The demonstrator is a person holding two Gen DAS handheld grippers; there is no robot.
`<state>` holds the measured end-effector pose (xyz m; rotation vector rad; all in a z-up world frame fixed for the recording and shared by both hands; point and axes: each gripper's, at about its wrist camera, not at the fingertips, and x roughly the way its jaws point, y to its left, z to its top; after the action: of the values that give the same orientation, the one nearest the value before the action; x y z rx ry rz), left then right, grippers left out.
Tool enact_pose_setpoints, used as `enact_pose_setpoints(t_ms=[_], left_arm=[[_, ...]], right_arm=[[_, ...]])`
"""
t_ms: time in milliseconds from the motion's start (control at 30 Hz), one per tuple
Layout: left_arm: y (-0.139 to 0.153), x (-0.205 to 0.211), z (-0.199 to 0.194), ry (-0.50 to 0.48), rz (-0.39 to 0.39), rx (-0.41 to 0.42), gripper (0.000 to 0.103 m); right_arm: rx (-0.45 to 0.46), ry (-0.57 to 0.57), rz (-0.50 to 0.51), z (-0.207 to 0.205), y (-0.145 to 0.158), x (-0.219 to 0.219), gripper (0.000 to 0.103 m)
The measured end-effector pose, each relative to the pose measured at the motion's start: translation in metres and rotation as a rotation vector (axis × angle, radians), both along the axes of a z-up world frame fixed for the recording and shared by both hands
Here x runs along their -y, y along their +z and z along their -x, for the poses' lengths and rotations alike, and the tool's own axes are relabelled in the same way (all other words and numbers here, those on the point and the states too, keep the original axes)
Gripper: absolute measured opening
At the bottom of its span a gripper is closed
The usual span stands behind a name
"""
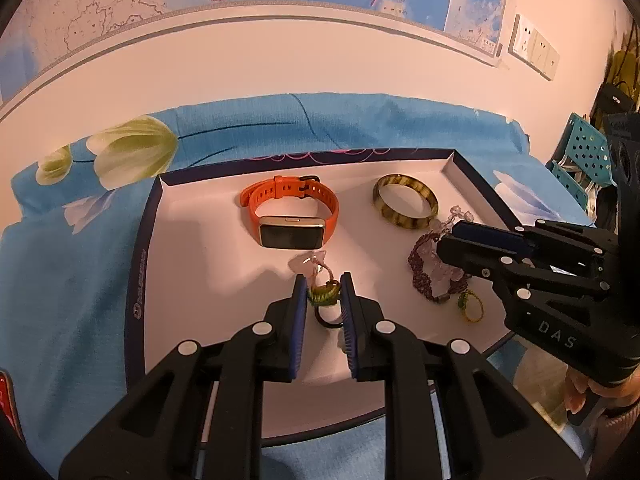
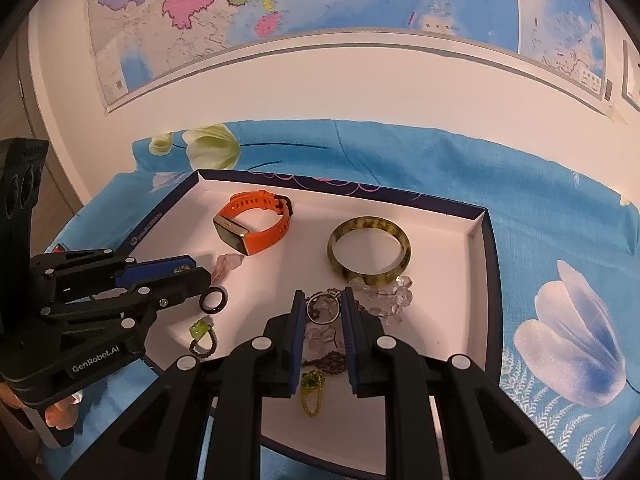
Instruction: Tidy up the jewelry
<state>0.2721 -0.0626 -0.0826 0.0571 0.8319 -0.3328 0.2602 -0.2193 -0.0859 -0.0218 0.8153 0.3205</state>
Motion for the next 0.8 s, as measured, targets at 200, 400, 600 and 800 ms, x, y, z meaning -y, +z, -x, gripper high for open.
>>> enact_pose_setpoints(t_ms=[200, 400, 600, 800], left_arm=[[-0.0002, 0.0001, 0.0002, 0.0, 0.002, -0.001, 0.017], [-0.0019, 0.0002, -0.0005, 0.001, -0.004, -0.005, 0.017], [-0.0045, 0.0, -0.0021, 0.004, -0.005, -0.016, 0.02], [0.001, -0.0071, 0.0052, 0.032, 0.005, 0.006, 0.054]], right_arm=[[0.003, -0.002, 0.002, 0.0008, 0.0001, -0.0008, 0.016], [-0.006, -0.003, 0.01, -0.0016, -0.0009, -0.0012, 0.016], [-0.013, -0.008, 0.018, -0.0027, -0.0035, -0.0023, 0.018], [0.004, -0.014, -0.002, 0.0053, 0.0015, 0.001, 0.032]])
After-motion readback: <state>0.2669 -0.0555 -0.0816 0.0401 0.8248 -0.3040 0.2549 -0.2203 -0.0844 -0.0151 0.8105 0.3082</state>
